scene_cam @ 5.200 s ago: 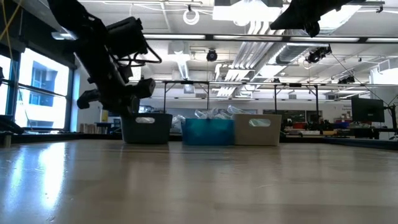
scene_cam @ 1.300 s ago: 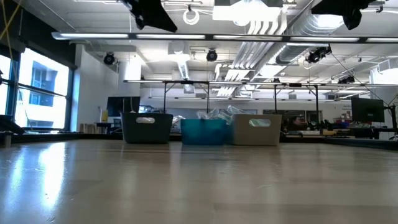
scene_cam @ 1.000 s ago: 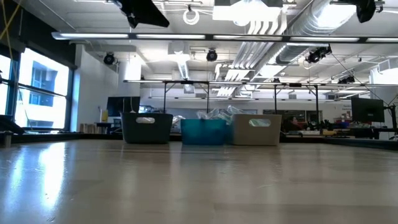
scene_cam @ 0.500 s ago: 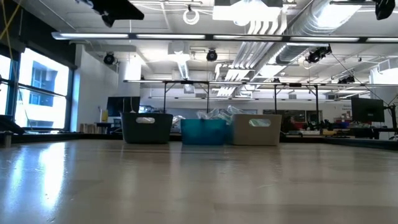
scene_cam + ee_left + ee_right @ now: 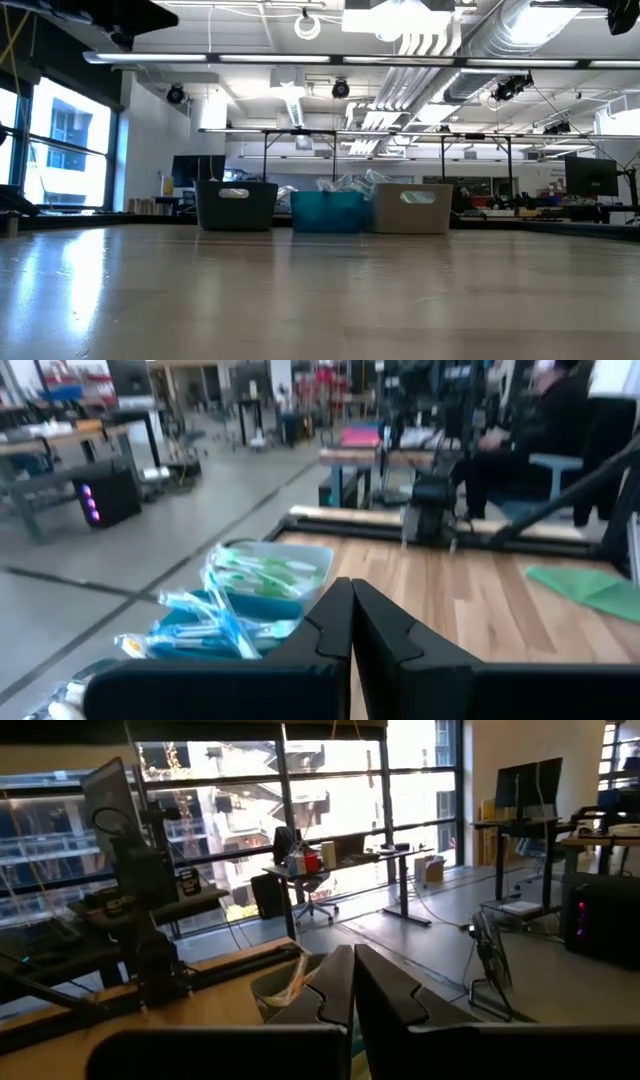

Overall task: Pick & Place Toothbrushes
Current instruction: Return to Home Position

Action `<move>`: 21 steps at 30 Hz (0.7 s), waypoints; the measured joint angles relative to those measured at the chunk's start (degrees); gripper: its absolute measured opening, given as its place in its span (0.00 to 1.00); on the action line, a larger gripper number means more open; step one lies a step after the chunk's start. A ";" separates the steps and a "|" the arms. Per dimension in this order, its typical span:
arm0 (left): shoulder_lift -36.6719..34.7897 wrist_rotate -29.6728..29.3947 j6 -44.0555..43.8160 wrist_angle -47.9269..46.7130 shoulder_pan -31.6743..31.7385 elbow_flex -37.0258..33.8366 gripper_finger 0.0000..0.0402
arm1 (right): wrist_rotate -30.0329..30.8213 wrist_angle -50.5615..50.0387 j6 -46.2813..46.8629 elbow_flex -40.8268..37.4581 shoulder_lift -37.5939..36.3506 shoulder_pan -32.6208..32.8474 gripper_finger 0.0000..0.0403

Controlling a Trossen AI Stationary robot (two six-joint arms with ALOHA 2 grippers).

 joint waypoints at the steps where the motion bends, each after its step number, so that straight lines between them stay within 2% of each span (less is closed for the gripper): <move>1: -1.93 0.00 0.02 -0.08 0.00 -0.89 0.00 | 0.61 -0.28 0.02 0.00 -0.26 0.00 0.01; 7: -11.18 0.00 0.07 -0.57 0.00 -4.99 0.00 | 1.27 -1.50 0.13 0.00 -1.36 0.00 0.01; 14: -19.13 0.01 -0.37 -7.06 0.00 -5.64 0.00 | 1.23 -1.45 0.11 0.00 -1.38 0.00 0.01; 21: -18.92 0.00 -1.43 -9.64 0.00 -4.61 0.00 | 1.01 -1.46 0.24 0.00 -1.43 0.01 0.01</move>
